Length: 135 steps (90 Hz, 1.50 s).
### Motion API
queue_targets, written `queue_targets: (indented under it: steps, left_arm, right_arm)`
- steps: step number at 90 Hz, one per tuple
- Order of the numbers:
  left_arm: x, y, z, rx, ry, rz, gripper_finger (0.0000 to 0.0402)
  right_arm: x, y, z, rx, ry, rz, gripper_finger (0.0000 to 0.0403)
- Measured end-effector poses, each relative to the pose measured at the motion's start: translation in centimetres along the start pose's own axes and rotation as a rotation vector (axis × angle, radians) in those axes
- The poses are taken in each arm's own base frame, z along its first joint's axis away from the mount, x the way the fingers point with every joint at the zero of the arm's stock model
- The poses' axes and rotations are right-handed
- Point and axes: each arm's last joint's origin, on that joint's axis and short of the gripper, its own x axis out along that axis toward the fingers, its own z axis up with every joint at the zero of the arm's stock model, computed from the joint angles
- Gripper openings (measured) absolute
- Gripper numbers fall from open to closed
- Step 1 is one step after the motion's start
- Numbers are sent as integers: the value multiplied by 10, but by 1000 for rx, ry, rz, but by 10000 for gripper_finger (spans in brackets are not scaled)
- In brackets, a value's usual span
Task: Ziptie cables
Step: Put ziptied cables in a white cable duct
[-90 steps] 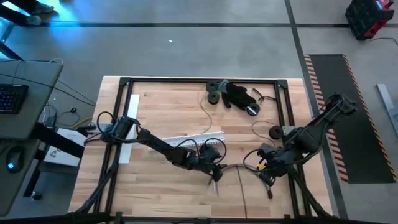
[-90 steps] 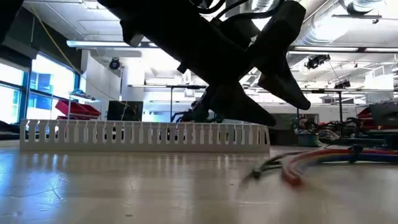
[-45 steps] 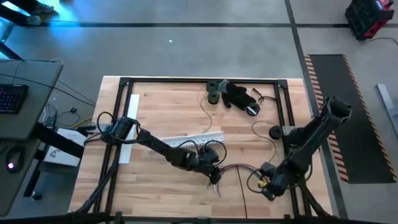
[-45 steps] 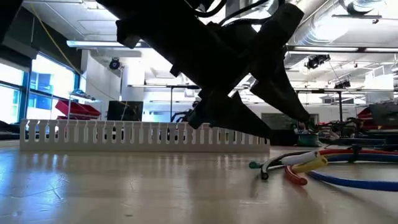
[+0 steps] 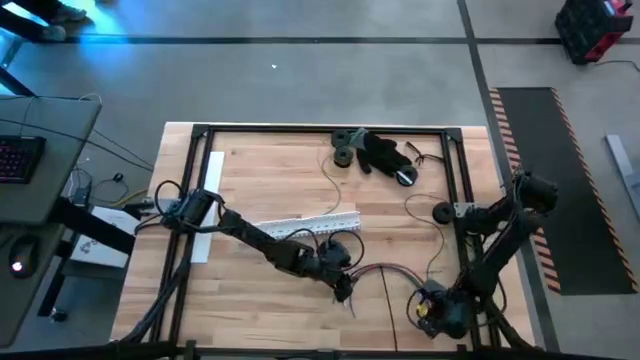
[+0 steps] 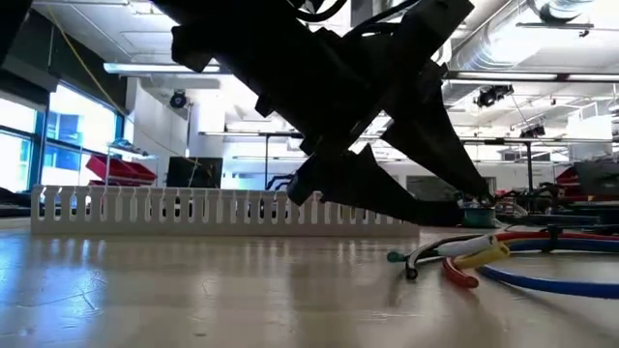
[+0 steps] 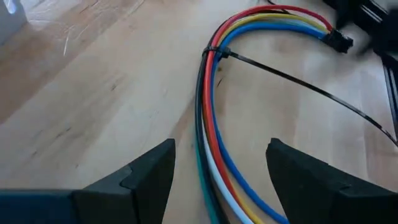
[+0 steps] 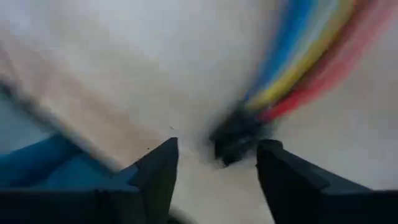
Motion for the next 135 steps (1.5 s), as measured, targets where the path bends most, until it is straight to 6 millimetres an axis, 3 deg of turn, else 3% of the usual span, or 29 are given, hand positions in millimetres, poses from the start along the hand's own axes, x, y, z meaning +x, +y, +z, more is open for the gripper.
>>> queue_targets:
  steps: [21,34,65,80,97,116,135]
  left_arm:
    - [0,0,-1,-15,16,-13,231]
    - [0,-1,-1,-16,27,-26,231]
    - [0,-1,0,-19,23,-32,231]
    - [0,-1,-1,-16,27,-28,231]
    - [0,-1,-1,-16,35,-34,231]
    - [0,-1,-1,-16,36,-34,231]
    - [0,-1,-1,-41,47,-46,231]
  right_arm:
    - [5,3,1,63,-68,-81,120]
    - [-1,3,2,82,-90,-61,112]
    - [-8,-5,8,152,-324,-12,208]
    - [-5,-6,10,179,-377,-22,215]
    - [1,-7,11,171,-397,-51,164]
    - [1,-9,12,160,-402,-88,27]
    - [-23,-10,12,151,-441,-96,10]
